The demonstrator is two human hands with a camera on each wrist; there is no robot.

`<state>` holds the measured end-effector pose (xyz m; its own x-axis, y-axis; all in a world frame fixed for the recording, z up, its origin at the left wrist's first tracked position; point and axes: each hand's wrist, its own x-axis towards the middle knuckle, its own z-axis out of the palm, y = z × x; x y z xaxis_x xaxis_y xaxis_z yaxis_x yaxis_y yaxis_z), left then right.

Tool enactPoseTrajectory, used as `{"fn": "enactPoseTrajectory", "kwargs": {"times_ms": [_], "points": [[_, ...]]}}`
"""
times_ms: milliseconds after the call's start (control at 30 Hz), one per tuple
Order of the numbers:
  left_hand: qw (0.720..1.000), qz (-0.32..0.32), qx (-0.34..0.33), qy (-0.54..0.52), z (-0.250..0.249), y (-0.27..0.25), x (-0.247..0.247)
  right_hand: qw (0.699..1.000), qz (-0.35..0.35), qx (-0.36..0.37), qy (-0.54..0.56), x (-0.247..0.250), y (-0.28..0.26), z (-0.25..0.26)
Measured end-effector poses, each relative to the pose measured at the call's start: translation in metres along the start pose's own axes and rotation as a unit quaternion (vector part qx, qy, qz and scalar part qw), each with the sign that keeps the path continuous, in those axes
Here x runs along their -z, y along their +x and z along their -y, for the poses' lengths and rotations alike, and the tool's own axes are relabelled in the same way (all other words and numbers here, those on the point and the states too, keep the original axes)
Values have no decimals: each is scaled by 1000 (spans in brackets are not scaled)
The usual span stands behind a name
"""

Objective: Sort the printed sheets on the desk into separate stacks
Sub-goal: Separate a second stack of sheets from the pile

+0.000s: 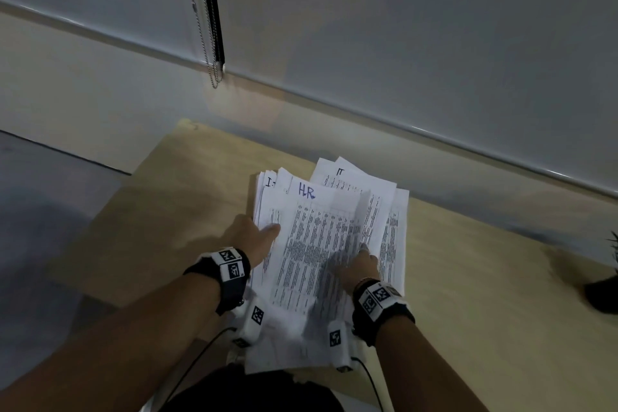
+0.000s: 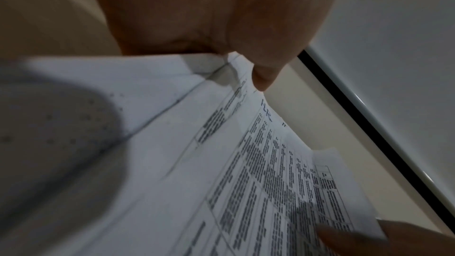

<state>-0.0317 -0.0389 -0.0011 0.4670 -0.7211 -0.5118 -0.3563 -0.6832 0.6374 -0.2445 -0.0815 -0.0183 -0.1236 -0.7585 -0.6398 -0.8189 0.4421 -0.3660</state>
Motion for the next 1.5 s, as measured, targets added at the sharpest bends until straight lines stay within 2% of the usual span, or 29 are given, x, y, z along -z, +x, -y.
{"fn": "enactPoseTrajectory", "kwargs": {"times_ms": [133, 267, 367, 467, 567, 633, 800, 833, 900, 1000, 1133, 1200, 1333, 1433, 1500], "points": [[999, 14, 6, 37, 5, 4, -8, 1000, -12, -7, 1, -17, -14, 11], [999, 8, -25, -18, 2, -2, -7, 999, -35, -3, 28, -19, -12, 6], [994, 20, -73, -82, 1, -9, 11, 993, -43, 39, 101, -5, -3, -3], [975, 46, -142, -164, 1, -11, 41, 946, -16, 89, 310, 20, -2, -3], [949, 81, -188, -238, -12, -16, 70, 909, 28, 172, 378, 53, -21, 11], [937, 85, -230, -249, -32, -22, 85, 882, 16, 225, 414, 73, -33, 27], [911, 1, -300, -284, -67, -26, 98, 795, -69, 332, 504, 113, -66, 62], [908, -15, -314, -277, -71, -28, 96, 786, -83, 349, 503, 117, -71, 65], [907, -29, -330, -261, -73, -33, 88, 788, -106, 371, 479, 115, -77, 66], [914, -11, -339, -224, -68, -36, 76, 809, -103, 366, 449, 103, -75, 62], [912, -21, -326, -247, -70, -33, 72, 823, -101, 345, 441, 98, -71, 62], [903, -53, -324, -277, -76, -33, 73, 822, -110, 344, 440, 101, -73, 63], [869, -154, -349, -317, -94, -46, 80, 797, -138, 374, 453, 113, -78, 70], [837, -183, -398, -329, -106, -55, 86, 770, -148, 388, 484, 119, -85, 77], [825, -197, -436, -301, -112, -59, 89, 746, -162, 410, 499, 122, -91, 80]]}}
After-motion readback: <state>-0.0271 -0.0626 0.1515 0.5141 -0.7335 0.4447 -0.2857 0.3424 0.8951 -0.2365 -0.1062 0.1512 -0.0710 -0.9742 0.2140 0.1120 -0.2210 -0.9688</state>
